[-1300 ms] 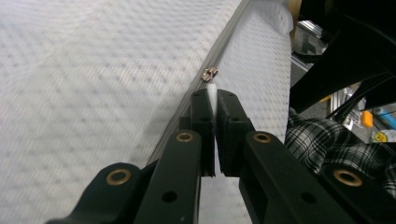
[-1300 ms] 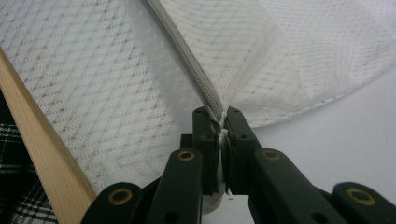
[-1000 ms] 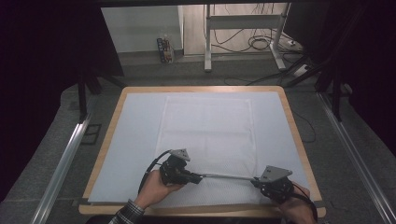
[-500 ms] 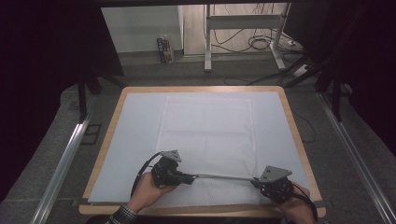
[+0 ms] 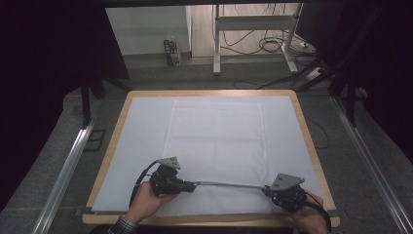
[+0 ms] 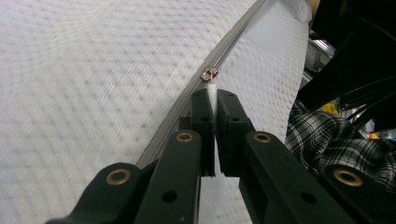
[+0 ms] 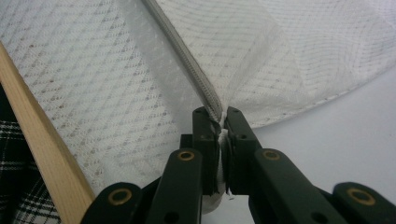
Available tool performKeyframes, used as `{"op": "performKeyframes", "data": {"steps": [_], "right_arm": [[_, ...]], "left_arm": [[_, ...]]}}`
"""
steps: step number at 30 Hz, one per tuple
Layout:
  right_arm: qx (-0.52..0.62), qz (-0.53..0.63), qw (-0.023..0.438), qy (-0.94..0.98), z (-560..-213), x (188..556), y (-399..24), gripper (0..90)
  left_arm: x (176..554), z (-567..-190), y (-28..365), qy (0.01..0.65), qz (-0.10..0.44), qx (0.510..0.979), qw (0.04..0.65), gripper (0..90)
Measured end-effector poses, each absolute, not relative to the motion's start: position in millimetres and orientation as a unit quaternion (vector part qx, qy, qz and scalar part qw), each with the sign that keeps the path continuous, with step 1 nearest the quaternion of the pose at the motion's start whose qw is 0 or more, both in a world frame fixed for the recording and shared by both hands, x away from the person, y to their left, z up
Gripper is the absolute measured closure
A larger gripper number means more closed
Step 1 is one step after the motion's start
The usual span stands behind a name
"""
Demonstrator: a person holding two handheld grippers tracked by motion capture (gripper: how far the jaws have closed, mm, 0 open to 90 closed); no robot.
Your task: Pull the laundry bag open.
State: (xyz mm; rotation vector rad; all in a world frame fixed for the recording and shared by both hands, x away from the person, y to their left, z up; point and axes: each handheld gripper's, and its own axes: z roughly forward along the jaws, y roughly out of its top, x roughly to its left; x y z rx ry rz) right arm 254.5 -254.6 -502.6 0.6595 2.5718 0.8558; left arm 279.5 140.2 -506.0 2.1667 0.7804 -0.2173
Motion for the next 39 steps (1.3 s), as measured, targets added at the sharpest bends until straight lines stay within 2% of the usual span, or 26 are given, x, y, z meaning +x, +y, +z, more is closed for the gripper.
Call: {"op": "performKeyframes", "data": {"steps": [39], "right_arm": [[0.239, 0.302, 0.173, 0.906, -502.6, 255.7, -257.8, 83.9]], "left_arm": [[261.0, -510.2, 199.9, 0.37, -0.071, 0.83, 0.412, 87.2]]}}
